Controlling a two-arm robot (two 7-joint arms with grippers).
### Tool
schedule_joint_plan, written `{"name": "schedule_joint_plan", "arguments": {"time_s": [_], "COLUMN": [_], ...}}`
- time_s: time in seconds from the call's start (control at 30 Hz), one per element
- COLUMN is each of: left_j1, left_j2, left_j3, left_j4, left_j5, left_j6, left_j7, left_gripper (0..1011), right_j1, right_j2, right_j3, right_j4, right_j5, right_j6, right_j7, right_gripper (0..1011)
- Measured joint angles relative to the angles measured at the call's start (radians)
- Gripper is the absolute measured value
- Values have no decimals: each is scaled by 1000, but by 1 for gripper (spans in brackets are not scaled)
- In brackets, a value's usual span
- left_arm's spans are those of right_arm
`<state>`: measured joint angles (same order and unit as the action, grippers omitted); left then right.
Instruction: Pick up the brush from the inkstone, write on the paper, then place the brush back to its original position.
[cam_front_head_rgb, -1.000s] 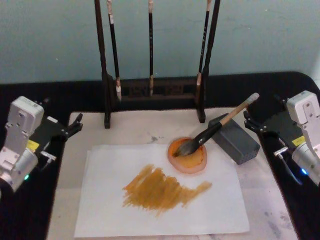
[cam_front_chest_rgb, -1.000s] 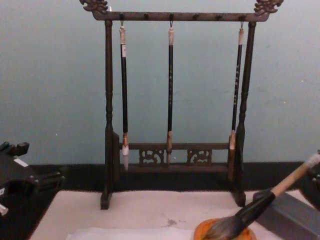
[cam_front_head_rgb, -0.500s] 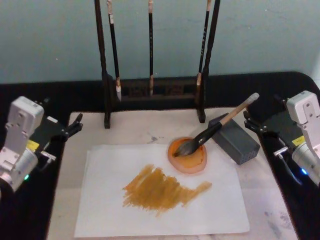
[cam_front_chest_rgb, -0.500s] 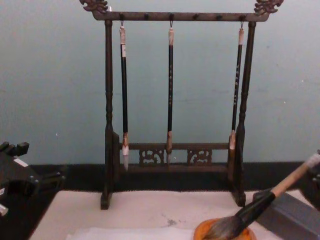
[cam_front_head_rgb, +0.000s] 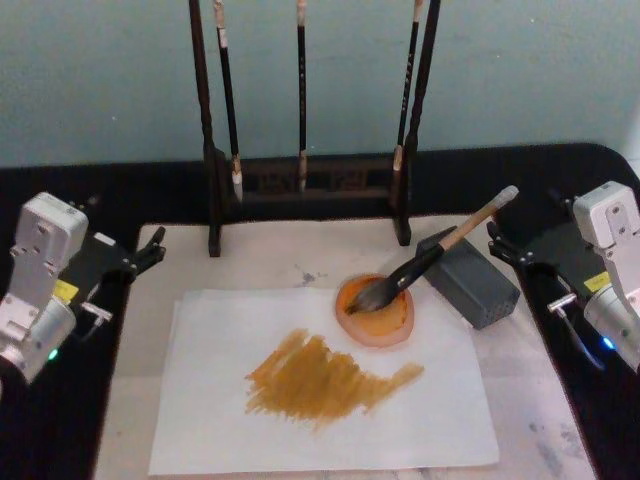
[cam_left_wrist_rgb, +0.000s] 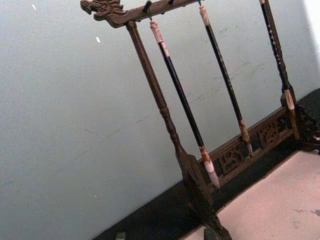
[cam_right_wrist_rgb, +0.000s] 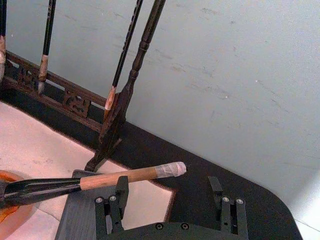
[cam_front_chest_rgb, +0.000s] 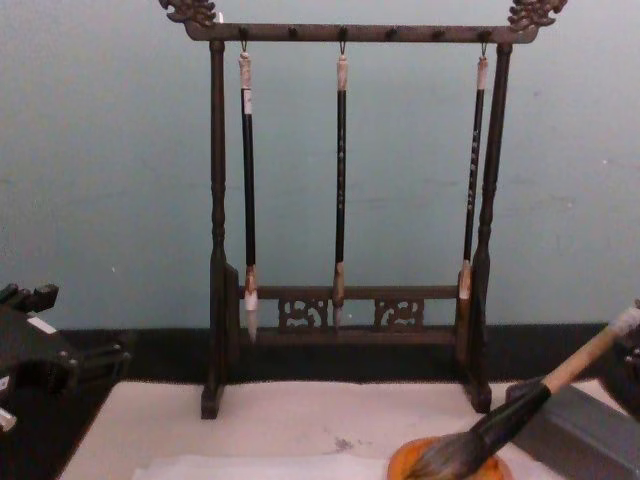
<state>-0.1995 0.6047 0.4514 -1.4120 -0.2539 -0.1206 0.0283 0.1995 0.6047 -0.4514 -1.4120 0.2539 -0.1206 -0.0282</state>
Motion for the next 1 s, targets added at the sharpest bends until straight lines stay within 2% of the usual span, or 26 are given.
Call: {"name": "schedule_joint_plan", "arguments": {"time_s": [0.87,0.97,1.0], "left_j1": [0,0,0], "left_j2": [0,0,0], "left_j3": [0,0,0], "left_j4": [0,0,0], "left_j5": [0,0,0], "left_j6": [0,0,0], "left_j7": [0,0,0], "left_gripper": [1010,1010,1010], "right_j1": [-1,-18,-29], "right_j2": [0,-2,-2], "right_j3": [1,24,38], "right_j4": [-1,-23,-39], "right_j5": [1,28,49], "right_j6": [0,0,3], "right_j7": [1,18,29], "right_gripper": [1000,1000,1000]}}
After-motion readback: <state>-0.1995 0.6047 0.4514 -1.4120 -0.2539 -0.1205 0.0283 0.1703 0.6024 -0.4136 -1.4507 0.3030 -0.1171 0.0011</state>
